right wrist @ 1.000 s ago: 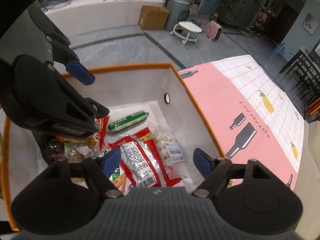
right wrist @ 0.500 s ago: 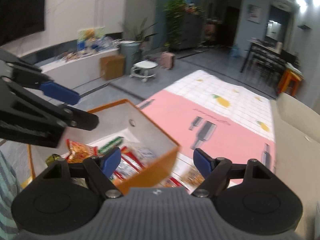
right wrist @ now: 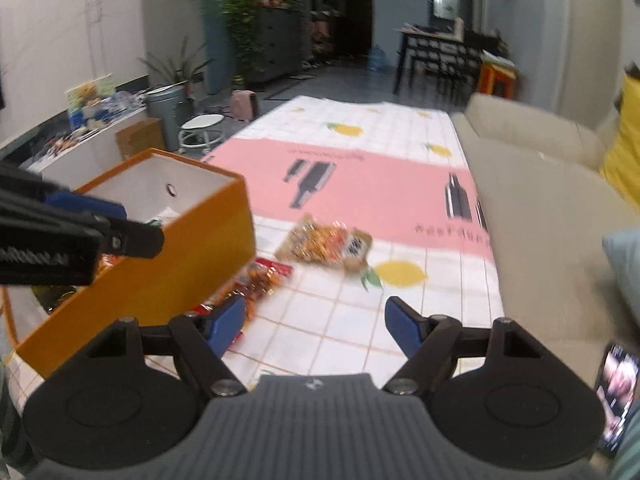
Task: Organize snacks
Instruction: 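Move both tools back from the box to the remaining snacks, then lower the left tool onto the brown meat packet with red label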
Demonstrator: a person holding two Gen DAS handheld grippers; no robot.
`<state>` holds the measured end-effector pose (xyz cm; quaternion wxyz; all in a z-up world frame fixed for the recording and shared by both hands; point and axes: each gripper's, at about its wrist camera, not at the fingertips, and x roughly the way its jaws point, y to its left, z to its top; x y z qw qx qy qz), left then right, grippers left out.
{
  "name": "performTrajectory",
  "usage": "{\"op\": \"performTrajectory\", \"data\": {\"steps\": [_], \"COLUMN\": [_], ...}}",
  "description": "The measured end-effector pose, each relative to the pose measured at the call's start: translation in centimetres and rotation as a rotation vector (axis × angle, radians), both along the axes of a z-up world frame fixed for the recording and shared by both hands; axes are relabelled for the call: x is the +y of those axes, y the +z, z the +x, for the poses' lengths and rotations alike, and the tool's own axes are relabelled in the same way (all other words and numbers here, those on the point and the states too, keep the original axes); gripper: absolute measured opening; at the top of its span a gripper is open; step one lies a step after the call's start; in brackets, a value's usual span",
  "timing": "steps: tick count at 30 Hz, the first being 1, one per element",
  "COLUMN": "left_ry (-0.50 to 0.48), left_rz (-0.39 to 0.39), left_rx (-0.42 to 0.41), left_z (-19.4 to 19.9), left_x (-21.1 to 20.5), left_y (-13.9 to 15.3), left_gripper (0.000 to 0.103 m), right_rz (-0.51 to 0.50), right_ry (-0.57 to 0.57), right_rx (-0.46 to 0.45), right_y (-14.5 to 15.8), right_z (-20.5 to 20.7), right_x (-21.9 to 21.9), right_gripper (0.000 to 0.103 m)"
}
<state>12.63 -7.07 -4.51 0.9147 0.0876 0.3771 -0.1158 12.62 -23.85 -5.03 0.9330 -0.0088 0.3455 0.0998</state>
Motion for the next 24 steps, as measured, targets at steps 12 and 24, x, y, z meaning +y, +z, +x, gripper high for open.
{"op": "performTrajectory", "data": {"steps": [12, 24], "left_ry": [0.018, 0.122], "left_rz": [0.028, 0.167], "left_rx": [0.145, 0.195], "left_z": [5.2, 8.3], "left_x": [-1.6, -3.2], "left_y": [-6.6, -10.3], "left_gripper": [0.044, 0.044], "right_rz": [-0.201, -0.413], "right_ry": [0.158, 0.368], "right_rx": [0.008, -0.045], "right_y": [-6.2, -10.3], "right_z": [7.1, 12.8], "right_x": [-1.5, 0.7], "right_gripper": [0.061, 0.052]}}
